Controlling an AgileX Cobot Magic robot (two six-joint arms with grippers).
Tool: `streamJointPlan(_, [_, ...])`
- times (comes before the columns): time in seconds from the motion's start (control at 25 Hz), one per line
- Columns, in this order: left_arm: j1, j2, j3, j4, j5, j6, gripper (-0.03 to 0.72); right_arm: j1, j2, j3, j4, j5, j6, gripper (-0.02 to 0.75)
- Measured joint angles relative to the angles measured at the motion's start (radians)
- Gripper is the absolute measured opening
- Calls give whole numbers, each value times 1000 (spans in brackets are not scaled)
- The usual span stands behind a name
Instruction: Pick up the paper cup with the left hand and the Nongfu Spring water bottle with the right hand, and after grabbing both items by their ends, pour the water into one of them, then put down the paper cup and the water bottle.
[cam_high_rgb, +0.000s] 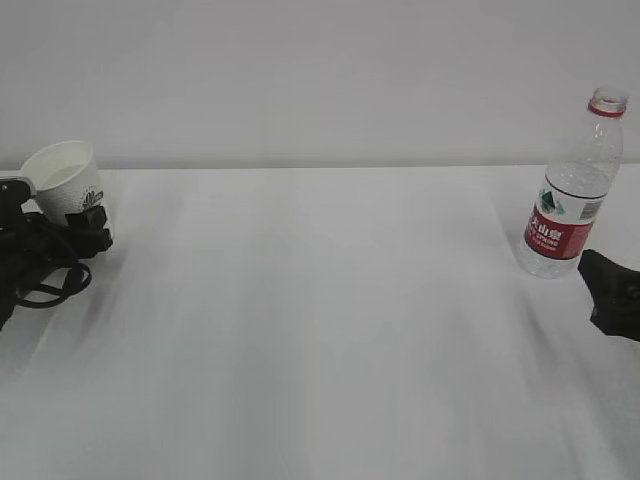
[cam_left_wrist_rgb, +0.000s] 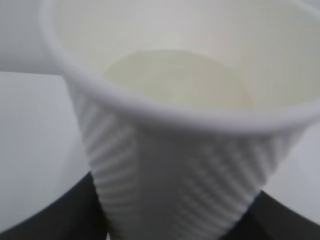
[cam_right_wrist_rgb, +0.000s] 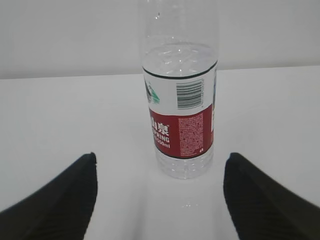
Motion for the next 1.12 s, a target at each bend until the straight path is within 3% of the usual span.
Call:
streamJointPlan(0.44, [0,2,-3,0,-2,0,433,0,0,0,13,0,0,593])
streamJointPlan(0.68, [0,4,-4,0,-22,0,655,0,0,0,13,0,0,593])
streamJointPlan(1.12, [0,4,68,18,-30,0,687,0,0,0,13,0,0,593])
